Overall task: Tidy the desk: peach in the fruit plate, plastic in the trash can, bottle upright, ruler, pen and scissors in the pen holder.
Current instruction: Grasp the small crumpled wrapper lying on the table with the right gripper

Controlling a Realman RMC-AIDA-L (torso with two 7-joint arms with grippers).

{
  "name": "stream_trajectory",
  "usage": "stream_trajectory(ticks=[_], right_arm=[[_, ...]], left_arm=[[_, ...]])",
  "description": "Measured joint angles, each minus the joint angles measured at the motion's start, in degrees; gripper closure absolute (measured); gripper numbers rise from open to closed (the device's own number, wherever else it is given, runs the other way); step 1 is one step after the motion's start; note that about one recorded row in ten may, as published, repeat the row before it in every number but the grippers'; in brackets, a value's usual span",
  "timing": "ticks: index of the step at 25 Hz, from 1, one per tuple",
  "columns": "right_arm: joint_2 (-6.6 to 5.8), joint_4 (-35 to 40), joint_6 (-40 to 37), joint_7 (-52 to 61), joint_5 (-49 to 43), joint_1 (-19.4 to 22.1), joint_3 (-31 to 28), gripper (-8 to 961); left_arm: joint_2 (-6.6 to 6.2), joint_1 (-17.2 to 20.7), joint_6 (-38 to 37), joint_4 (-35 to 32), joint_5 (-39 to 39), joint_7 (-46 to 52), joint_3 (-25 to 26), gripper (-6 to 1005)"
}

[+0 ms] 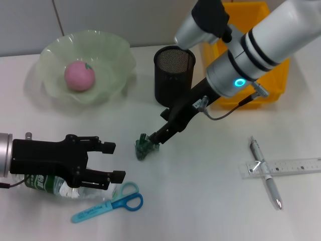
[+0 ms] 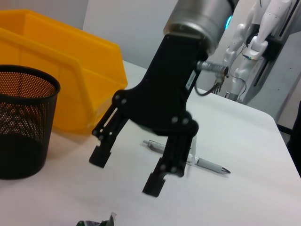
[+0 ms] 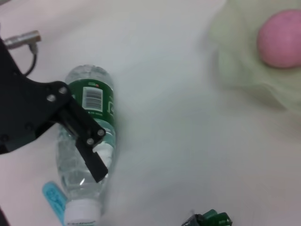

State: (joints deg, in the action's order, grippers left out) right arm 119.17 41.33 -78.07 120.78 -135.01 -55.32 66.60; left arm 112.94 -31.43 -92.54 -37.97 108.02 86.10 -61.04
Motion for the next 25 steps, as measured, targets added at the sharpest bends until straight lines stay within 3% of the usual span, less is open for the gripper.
stream_trajectory(ticks=[7, 25], right_arm=[[0.25, -3.8, 5.57, -3.06, 2.59, -0.42, 1.84, 137], [0.54, -7.89, 14.03, -5.97, 11.02, 0.0, 15.04, 137]], left_arm=[[0.0, -0.2, -0.02, 0.0, -0.17, 0.01, -0.04, 154], [0.0, -0.14, -0.26, -0.71, -0.1, 0.54, -0.04, 155]])
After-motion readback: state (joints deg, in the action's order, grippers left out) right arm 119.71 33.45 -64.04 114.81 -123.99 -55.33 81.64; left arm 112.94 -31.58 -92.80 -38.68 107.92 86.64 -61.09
